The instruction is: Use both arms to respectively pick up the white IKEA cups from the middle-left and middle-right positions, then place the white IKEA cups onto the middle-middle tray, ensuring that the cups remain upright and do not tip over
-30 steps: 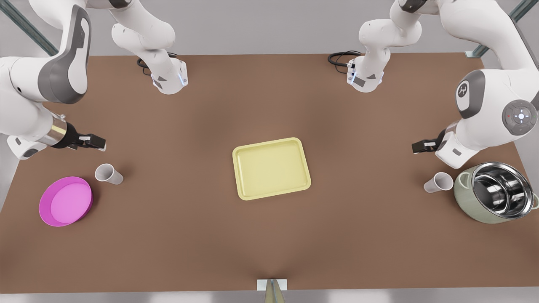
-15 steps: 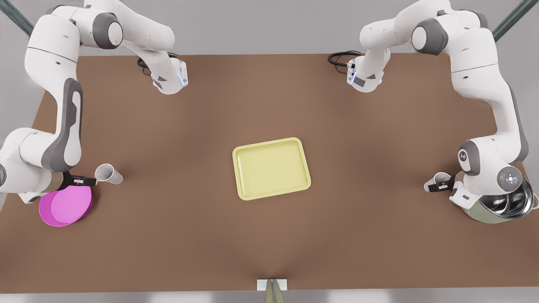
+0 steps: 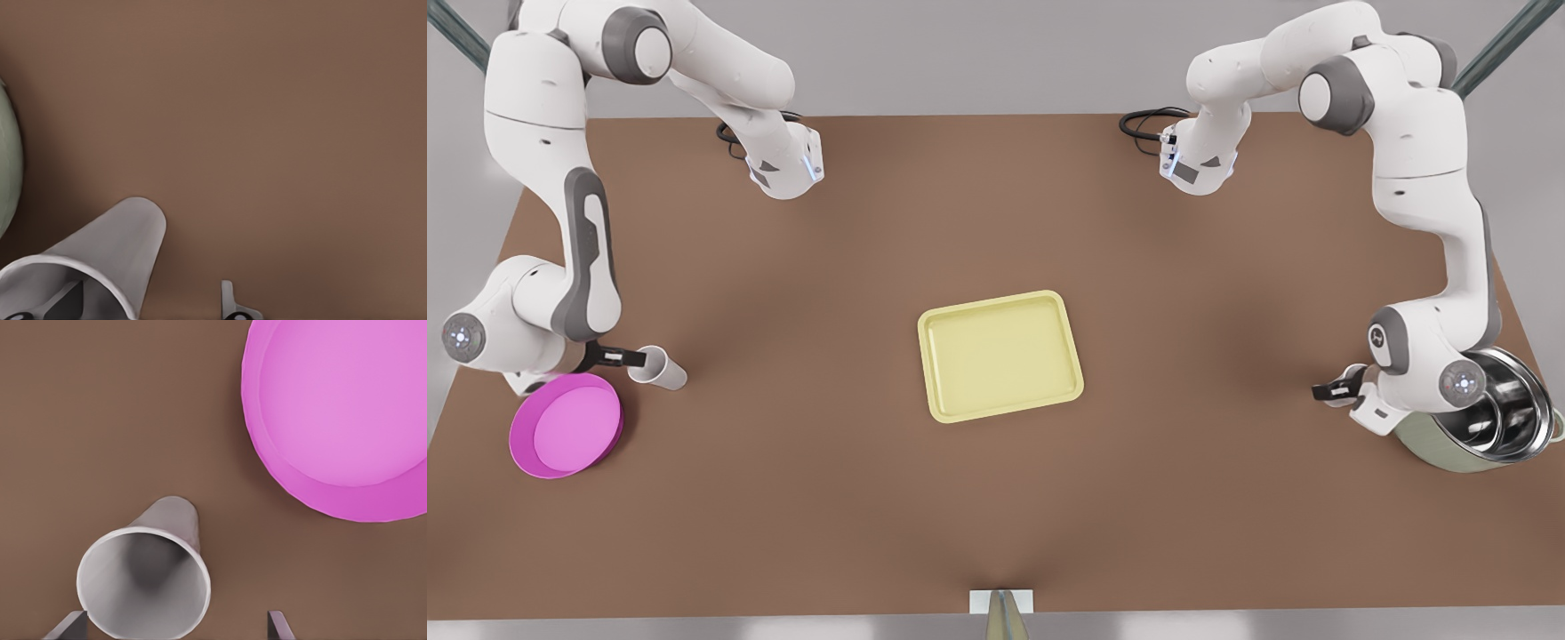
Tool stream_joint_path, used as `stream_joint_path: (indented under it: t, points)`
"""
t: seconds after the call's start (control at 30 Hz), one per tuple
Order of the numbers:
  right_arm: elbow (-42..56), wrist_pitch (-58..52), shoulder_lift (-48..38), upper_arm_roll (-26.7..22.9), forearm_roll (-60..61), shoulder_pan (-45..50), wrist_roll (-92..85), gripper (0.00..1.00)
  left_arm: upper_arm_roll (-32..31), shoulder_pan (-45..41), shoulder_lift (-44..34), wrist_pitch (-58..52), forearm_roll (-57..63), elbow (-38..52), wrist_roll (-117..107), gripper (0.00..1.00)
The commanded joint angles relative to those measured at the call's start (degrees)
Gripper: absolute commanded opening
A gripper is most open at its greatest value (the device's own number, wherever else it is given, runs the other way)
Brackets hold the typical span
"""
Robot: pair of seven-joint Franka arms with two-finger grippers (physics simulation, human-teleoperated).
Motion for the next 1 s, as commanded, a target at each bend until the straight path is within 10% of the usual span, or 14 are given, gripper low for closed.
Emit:
stream_joint_path:
  t: [0.0, 0.07, 0.13, 0.53, 0.57, 0.67, 0.8, 0.97]
  points:
    - [-1.60, 6.98, 0.08, 0.00, 0.10, -0.30, -5.19, 1.00, -0.03, -0.05, 0.01, 1.38, 0.05, -0.04, 1.62, 0.97]
    - [-3.01, 8.82, 0.17, 0.00, 0.19, -0.92, -5.19, 1.00, 0.06, -0.05, 0.01, 1.38, 0.13, -0.04, 2.14, 0.55]
    - [-3.18, 9.53, 1.14, 0.00, 0.27, -1.18, -5.19, 1.00, -0.03, 0.04, -0.08, 1.38, 0.22, 0.40, 2.23, 0.36]
    - [-6.00, 16.38, 4.30, 0.08, 1.24, -2.06, -5.54, 1.00, 0.41, -7.60, -2.28, -3.36, 0.75, 2.32, -9.54, 0.21]
    - [-6.00, 16.38, 4.30, 0.08, 1.33, -2.06, -6.78, 0.96, -0.29, -12.16, -2.19, -7.66, 1.01, 6.36, -14.11, 0.21]
    - [-6.00, 16.30, 4.22, 0.08, 1.24, -1.97, -7.56, 0.42, -8.27, -17.98, -4.21, -12.51, 0.75, 9.10, -27.45, 0.21]
    - [-5.82, 16.12, 4.13, 0.44, 1.24, -1.53, -8.09, 0.26, -20.15, -19.82, -3.95, -11.98, 2.24, 9.19, -46.79, 0.21]
    - [-2.66, 15.51, 3.95, 3.85, 1.24, -0.39, -7.21, 0.21, -20.51, -33.97, 0.71, 3.47, 6.55, 9.71, -76.68, 0.21]
